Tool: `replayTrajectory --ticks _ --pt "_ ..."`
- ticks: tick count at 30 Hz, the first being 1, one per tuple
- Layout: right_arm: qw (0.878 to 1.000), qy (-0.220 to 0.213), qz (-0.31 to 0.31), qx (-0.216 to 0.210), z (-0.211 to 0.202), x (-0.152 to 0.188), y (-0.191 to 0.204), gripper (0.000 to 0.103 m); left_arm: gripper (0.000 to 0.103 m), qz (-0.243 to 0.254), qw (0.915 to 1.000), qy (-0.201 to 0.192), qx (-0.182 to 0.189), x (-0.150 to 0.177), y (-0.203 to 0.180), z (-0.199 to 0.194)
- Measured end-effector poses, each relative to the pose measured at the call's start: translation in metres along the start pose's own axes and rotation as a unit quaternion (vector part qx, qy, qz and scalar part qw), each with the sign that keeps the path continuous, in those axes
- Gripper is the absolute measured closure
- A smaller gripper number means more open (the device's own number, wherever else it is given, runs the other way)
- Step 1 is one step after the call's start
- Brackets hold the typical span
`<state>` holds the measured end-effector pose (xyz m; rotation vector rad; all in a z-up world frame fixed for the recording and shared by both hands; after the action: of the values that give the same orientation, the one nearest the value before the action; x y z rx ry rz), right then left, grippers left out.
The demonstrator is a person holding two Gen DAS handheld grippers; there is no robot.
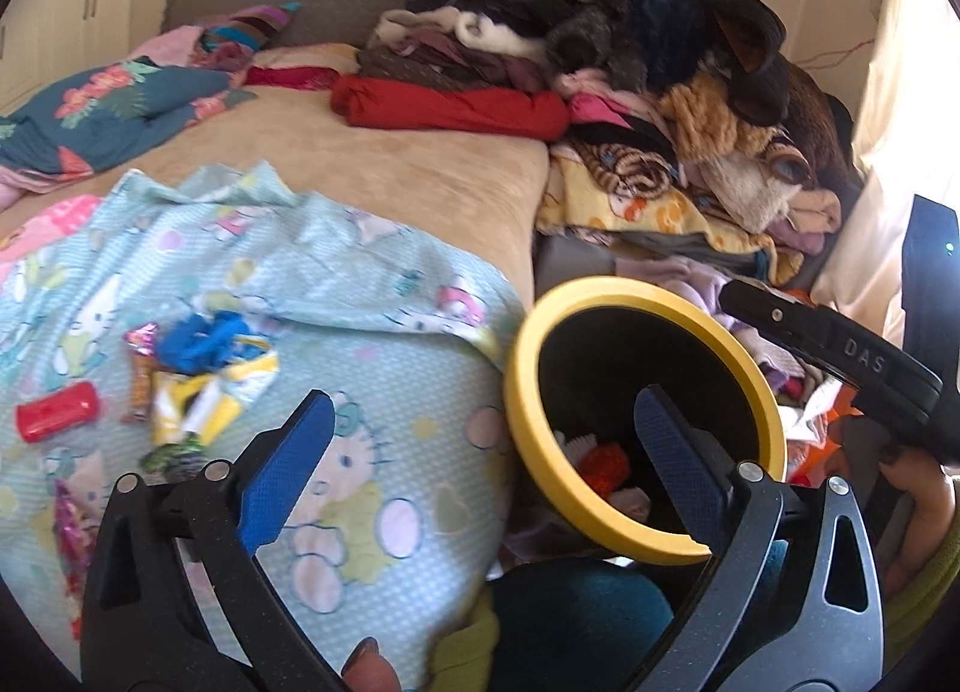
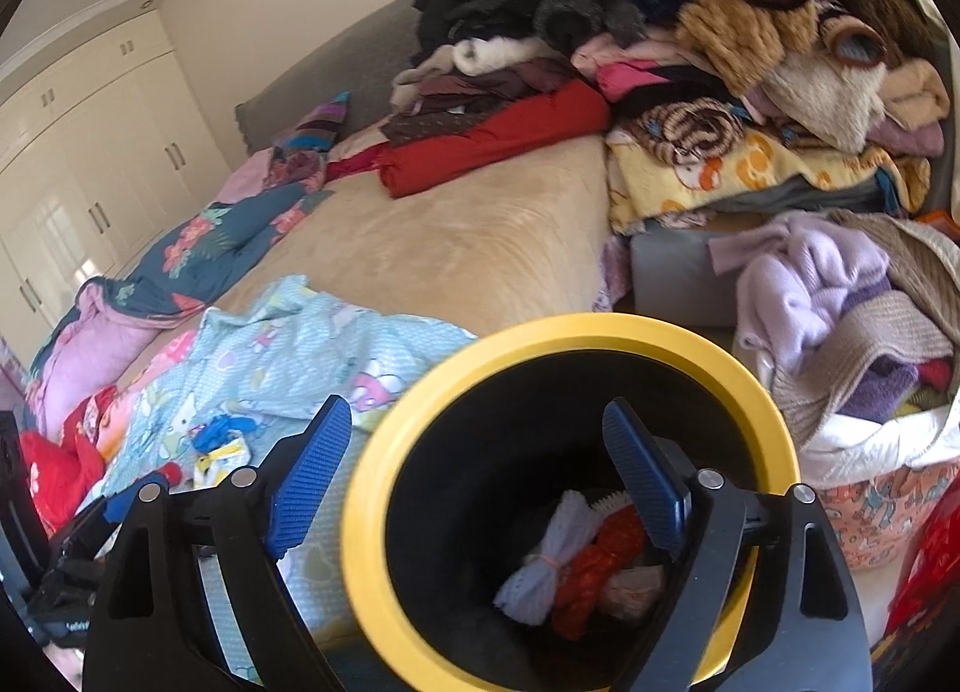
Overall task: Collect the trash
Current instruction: 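Move both tools back toward the candy wrappers and red tube on the bed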
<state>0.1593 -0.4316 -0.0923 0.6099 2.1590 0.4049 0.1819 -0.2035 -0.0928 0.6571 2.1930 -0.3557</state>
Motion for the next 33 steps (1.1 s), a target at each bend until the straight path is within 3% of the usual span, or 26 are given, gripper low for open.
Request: replayTrajectory --ticks 11,33 --pt "0.998 -0.014 -0.045 -0.041 -0.012 0.011 0.059 0.018 0.011 -0.02 0.9979 -0.034 -0.051 0.0 0.045 -0.033" --pt "0.989 0.022 -0.118 -0.089 -0.002 0.064 0.144 0.016 0.011 -0.075 0.9883 -0.05 -0.123 0.025 0.129 -0.076"
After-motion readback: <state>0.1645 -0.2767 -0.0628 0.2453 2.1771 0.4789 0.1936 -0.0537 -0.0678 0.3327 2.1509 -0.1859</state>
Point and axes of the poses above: each gripper's, at about its wrist camera, not at the fingertips, and z roughly the way its jaws point, y to its left, x to its underside, the point moved 8 cm from there along z, roughly the way its jaws point, and after that the axes turned 12 degrees about z, right-handed, at the moved point
